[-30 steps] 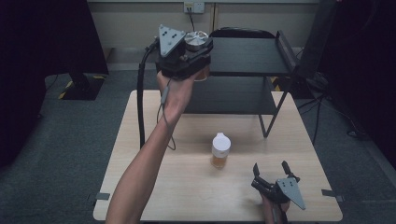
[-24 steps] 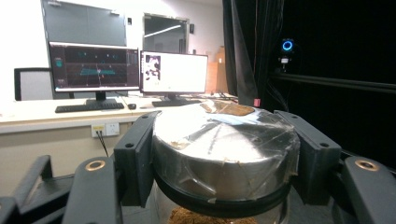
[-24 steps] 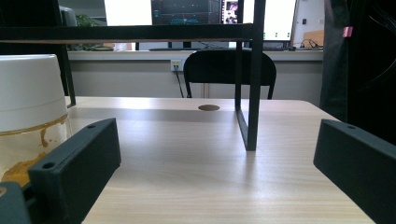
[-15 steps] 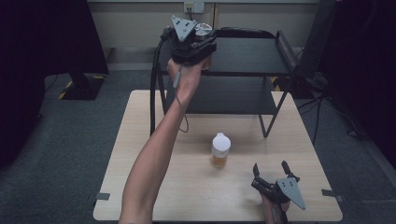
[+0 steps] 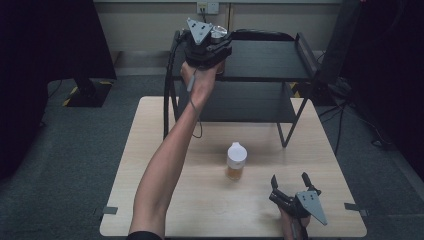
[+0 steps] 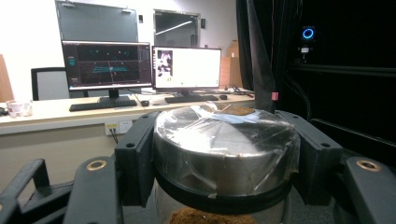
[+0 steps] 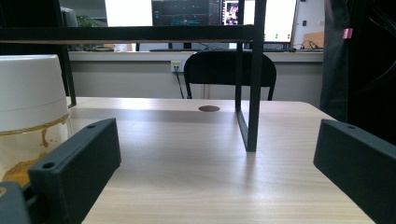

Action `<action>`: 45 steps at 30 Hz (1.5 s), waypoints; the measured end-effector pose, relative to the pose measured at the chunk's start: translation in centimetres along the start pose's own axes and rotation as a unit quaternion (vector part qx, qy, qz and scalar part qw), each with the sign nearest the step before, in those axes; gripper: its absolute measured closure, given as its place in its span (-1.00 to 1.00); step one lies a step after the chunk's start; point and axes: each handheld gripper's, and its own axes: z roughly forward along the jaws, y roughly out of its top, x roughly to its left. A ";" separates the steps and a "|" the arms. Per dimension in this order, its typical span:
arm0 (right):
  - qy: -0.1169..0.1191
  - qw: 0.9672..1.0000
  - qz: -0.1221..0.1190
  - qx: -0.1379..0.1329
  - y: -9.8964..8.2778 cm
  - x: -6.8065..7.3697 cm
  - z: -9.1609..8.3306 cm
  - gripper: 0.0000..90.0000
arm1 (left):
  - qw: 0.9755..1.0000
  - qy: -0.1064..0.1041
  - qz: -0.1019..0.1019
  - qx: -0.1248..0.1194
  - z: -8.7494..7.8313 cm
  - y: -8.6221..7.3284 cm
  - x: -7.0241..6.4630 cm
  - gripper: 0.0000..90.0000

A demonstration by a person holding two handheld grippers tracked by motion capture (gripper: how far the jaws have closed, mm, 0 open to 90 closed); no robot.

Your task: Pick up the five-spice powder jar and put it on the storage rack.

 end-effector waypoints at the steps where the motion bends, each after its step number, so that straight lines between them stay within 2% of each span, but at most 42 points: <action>1: 0.000 1.000 0.000 0.000 0.0 0.0 0.0 -1.00 | 1.000 0.000 0.000 0.000 0.0 0.0 0.0 -0.22; 2: 0.000 1.000 0.000 0.000 0.0 0.0 0.0 -1.00 | 1.000 -0.001 -0.005 0.010 0.1 0.5 0.2 -0.22; 4: 0.000 1.000 0.000 0.000 0.0 0.0 0.0 -1.00 | 1.000 -0.003 -0.007 0.013 0.2 0.6 0.3 -0.22; 8: 0.000 1.000 0.000 0.000 0.0 0.0 0.0 -1.00 | 1.000 -0.006 0.008 0.015 0.1 0.8 0.5 -0.25; 10: 0.001 1.000 0.000 -0.001 0.0 0.0 0.0 -1.00 | 1.000 -0.005 0.015 0.007 0.0 0.7 0.4 -0.52; 12: 0.001 1.000 0.000 -0.001 0.0 0.0 0.0 -1.00 | 1.000 -0.004 0.007 0.001 -0.2 0.8 0.4 -0.76; 17: 0.001 1.000 0.000 -0.001 0.0 0.0 0.0 -1.00 | 1.000 -0.012 -0.003 0.006 -1.1 1.5 0.4 -1.00; 21: 0.001 1.000 0.000 -0.001 0.0 0.0 0.0 -1.00 | 1.000 -0.017 -0.001 0.013 -1.7 1.8 0.6 -1.00; 25: 0.001 1.000 0.000 -0.001 0.0 0.0 0.0 -1.00 | 0.999 -0.036 0.013 0.022 -2.6 1.7 1.1 -1.00; 28: 0.001 1.000 0.000 -0.001 0.0 0.0 0.0 -1.00 | 0.999 -0.044 0.014 0.017 -3.5 1.3 1.3 -1.00; 31: 0.000 1.000 0.000 -0.001 0.0 0.0 0.0 -1.00 | 0.999 -0.042 0.017 0.006 -4.4 0.7 1.4 -1.00; 33: 0.000 1.000 0.000 -0.001 0.0 0.0 0.0 -1.00 | 0.999 -0.044 0.021 0.012 -4.9 0.7 1.4 -1.00; 38: 0.000 1.000 0.000 -0.001 0.0 0.0 0.0 -1.00 | 0.999 -0.046 0.008 -0.001 -6.4 0.2 1.6 -1.00; 41: 0.000 1.000 -0.001 -0.001 0.0 0.0 0.0 -1.00 | 0.999 -0.051 0.018 0.000 -7.5 0.0 1.3 -0.99; 45: 0.000 1.000 0.000 0.000 0.0 0.0 0.0 -1.00 | 0.998 -0.063 0.023 -0.007 -8.9 -1.0 1.2 -1.00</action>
